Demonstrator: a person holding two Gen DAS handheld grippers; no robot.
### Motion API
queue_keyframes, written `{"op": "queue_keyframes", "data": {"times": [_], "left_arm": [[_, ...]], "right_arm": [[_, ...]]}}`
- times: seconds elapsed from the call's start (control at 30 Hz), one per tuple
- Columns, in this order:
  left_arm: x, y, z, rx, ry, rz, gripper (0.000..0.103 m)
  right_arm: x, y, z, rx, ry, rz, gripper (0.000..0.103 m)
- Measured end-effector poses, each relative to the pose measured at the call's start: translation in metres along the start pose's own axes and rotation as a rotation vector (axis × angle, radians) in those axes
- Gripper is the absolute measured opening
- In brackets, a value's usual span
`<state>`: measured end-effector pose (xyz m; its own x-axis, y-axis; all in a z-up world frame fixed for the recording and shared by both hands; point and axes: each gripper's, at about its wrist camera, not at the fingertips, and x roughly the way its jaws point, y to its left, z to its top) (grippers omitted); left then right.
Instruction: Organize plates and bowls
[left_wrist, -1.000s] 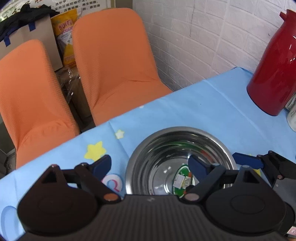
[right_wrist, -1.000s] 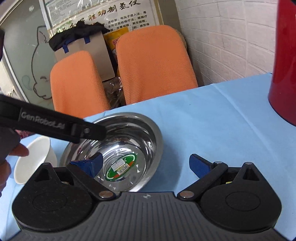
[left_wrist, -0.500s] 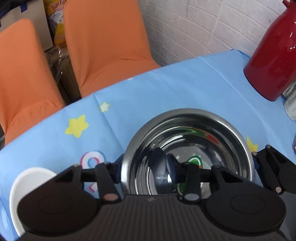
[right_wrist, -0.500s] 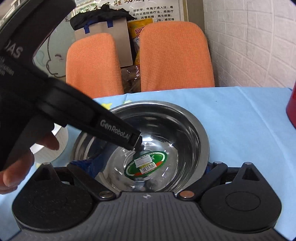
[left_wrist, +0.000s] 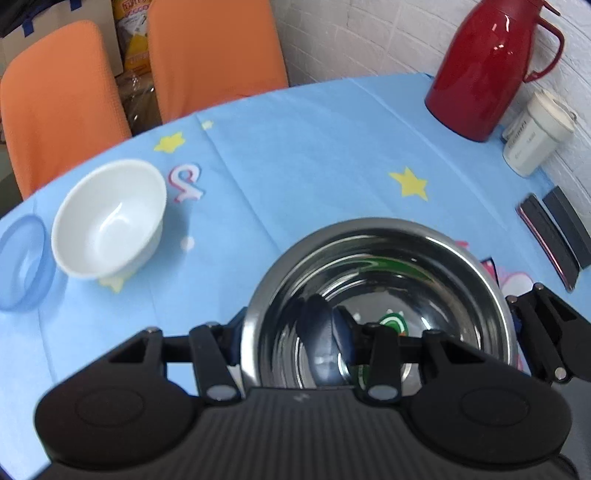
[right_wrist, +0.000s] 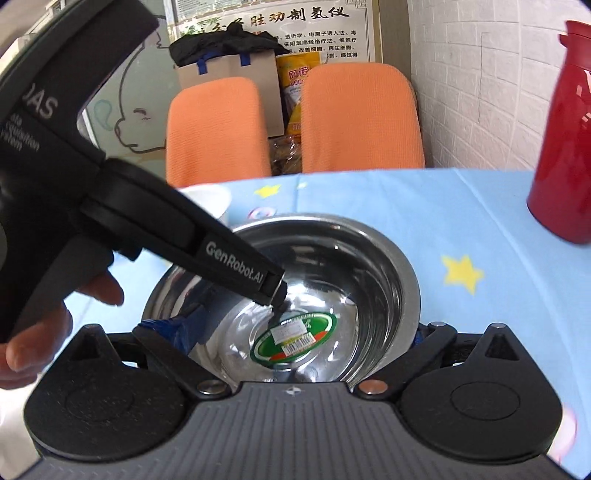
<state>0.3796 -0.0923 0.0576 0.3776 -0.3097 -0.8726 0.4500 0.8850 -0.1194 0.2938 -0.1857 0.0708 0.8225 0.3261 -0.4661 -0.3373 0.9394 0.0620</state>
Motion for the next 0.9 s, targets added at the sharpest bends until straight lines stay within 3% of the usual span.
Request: {"op": "queue_keyframes", "data": {"times": [0.33, 0.5, 0.87, 0.9], "left_arm": [[-0.019, -0.018, -0.092, 0.0, 0.04, -0.009, 0.042], [-0.025, -0.024, -0.103, 0.02, 0.006, 0.033, 0.042], [-0.025, -0.022, -0.121, 0.027, 0.006, 0.02, 0.043], [-0.026, -0.022, -0.122, 0.025, -0.003, 0.021, 0.053]], "right_arm": [[-0.05, 0.042, -0.07, 0.028, 0.015, 0.021, 0.089], [-0.049, 0.043, -0.077, 0.045, 0.03, 0.033, 0.089], [-0.05, 0.047, -0.094, 0.046, 0.045, 0.069, 0.089], [-0.048, 0.046, -0.095, 0.047, 0.054, 0.069, 0.089]]}}
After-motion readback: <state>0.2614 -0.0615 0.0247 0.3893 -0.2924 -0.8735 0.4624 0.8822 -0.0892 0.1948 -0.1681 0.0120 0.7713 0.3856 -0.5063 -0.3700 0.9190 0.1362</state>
